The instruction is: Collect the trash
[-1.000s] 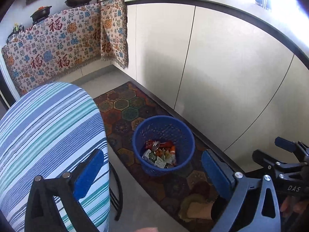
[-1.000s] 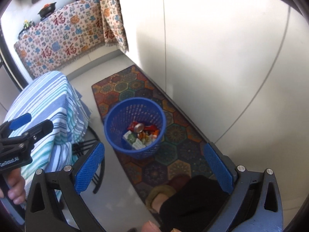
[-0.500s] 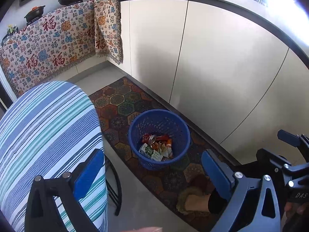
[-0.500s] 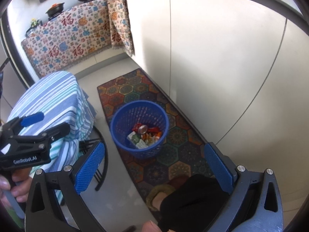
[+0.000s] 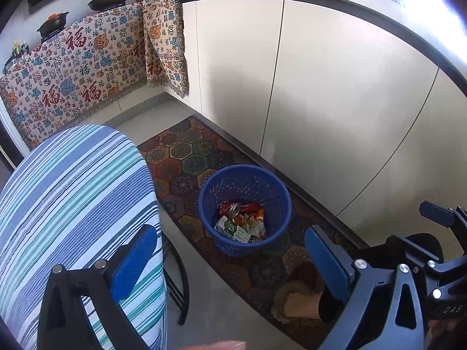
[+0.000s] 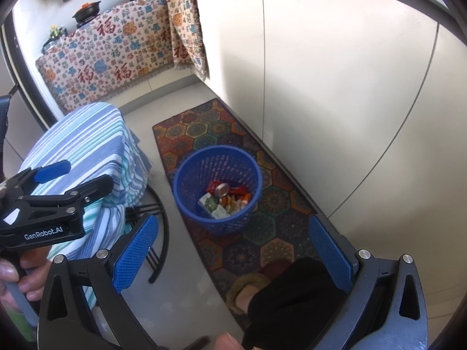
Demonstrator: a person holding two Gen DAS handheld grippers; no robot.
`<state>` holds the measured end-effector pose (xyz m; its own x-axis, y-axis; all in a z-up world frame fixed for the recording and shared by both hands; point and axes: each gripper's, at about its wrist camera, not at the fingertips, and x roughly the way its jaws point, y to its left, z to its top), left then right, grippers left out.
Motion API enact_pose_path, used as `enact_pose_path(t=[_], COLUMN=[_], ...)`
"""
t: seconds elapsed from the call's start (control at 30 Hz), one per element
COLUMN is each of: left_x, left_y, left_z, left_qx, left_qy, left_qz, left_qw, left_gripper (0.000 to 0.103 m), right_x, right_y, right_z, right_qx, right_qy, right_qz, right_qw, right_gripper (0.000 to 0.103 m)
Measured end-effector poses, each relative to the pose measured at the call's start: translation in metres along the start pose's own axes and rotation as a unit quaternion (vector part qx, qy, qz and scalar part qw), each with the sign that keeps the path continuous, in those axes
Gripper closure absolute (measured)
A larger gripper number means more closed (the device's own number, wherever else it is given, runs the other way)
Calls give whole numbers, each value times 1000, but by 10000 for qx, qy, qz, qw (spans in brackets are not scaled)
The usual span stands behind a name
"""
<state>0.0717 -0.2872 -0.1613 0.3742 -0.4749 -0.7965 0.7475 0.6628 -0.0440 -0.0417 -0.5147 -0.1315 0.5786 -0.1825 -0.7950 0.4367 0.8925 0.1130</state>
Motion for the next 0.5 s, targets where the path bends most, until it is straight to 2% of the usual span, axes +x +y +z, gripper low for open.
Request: enact_pose_path(t=[0.5], left_x=[-1], left_y=[1], left_z=[-1], left_qx=[-1], left_qy=[25], left_qz=[21], left_qw=[10000], left_gripper=[0], right_x=[3], right_y=[2], right_z=[0], right_qx=[-22], right_qy=[51], right_qz=[21], right_qw=[10000], right_gripper=[0])
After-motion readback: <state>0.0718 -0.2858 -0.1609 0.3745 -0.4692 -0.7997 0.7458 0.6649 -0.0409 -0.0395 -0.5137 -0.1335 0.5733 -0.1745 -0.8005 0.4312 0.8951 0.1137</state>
